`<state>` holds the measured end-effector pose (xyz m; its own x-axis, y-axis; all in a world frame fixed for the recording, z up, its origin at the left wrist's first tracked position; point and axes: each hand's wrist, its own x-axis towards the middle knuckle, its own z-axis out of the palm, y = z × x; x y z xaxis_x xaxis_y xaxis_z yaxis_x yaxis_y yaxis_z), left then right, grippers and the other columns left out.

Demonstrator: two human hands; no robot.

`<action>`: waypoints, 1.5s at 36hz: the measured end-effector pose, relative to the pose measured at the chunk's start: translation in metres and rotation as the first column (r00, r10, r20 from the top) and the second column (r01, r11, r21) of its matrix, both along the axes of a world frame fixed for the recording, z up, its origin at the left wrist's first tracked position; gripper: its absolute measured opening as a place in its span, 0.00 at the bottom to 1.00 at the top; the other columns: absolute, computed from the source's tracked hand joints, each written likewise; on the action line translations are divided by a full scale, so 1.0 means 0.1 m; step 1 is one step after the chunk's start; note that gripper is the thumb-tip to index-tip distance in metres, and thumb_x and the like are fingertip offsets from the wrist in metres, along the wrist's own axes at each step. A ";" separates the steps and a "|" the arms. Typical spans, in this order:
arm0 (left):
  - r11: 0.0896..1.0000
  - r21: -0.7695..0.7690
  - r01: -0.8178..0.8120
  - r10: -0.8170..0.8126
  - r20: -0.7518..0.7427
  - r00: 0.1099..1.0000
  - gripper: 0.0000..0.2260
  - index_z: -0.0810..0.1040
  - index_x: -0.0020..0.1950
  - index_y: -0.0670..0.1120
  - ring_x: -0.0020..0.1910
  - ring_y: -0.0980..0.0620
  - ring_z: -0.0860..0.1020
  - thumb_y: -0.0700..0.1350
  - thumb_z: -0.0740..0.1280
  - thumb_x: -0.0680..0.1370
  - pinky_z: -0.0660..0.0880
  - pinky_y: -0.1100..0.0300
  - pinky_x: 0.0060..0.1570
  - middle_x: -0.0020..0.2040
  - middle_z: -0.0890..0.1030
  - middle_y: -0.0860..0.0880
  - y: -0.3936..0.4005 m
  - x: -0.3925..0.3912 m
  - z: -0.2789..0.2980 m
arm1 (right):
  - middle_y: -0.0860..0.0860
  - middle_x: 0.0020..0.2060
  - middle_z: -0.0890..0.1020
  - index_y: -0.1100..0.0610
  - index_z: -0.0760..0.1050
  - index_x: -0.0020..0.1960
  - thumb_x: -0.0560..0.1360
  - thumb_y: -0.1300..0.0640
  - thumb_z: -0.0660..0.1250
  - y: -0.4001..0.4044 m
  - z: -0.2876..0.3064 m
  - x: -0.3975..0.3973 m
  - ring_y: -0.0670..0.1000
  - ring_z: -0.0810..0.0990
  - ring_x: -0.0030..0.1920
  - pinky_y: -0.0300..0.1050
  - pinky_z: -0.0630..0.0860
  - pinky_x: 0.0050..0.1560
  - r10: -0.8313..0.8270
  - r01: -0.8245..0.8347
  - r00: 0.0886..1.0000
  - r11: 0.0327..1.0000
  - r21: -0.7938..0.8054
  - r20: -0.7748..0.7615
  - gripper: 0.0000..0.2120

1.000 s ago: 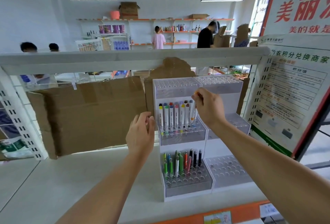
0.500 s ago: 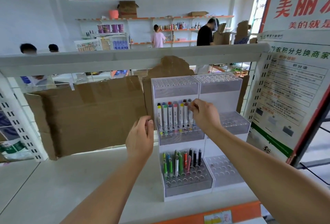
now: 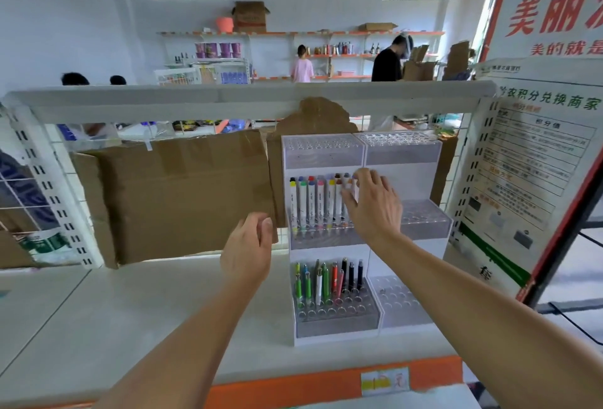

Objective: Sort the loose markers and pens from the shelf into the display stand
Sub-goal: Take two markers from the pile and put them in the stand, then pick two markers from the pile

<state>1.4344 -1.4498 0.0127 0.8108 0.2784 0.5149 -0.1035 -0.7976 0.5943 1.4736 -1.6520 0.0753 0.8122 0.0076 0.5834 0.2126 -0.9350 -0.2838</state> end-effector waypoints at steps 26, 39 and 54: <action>0.841 0.258 -0.476 0.539 -0.492 0.684 0.26 0.60 0.75 0.47 0.74 0.47 0.60 0.59 0.48 0.81 0.57 0.51 0.71 0.76 0.61 0.48 2.01 -2.08 -0.36 | 0.51 0.74 0.61 0.53 0.55 0.75 0.80 0.41 0.51 2.54 -0.78 -0.92 0.54 0.61 0.72 0.50 0.58 0.70 0.571 -0.699 0.697 0.678 -0.230 -0.434 0.28; 0.785 0.292 -0.546 0.608 -0.532 0.589 0.30 0.57 0.76 0.48 0.76 0.48 0.55 0.63 0.44 0.79 0.53 0.51 0.74 0.77 0.58 0.48 3.51 -3.03 -0.41 | 0.53 0.74 0.60 0.55 0.54 0.76 0.81 0.41 0.49 4.29 -0.77 -1.62 0.55 0.61 0.72 0.49 0.58 0.70 0.645 -0.796 0.596 0.551 -0.249 -0.479 0.28; 0.794 0.270 -0.545 0.584 -0.588 0.560 0.28 0.56 0.77 0.49 0.76 0.49 0.54 0.62 0.46 0.81 0.52 0.50 0.74 0.77 0.56 0.49 4.72 -3.20 -0.68 | 0.51 0.73 0.64 0.54 0.52 0.77 0.81 0.42 0.48 5.66 -0.92 -1.65 0.55 0.65 0.70 0.49 0.62 0.67 0.603 -0.814 0.567 0.515 -0.269 -0.561 0.28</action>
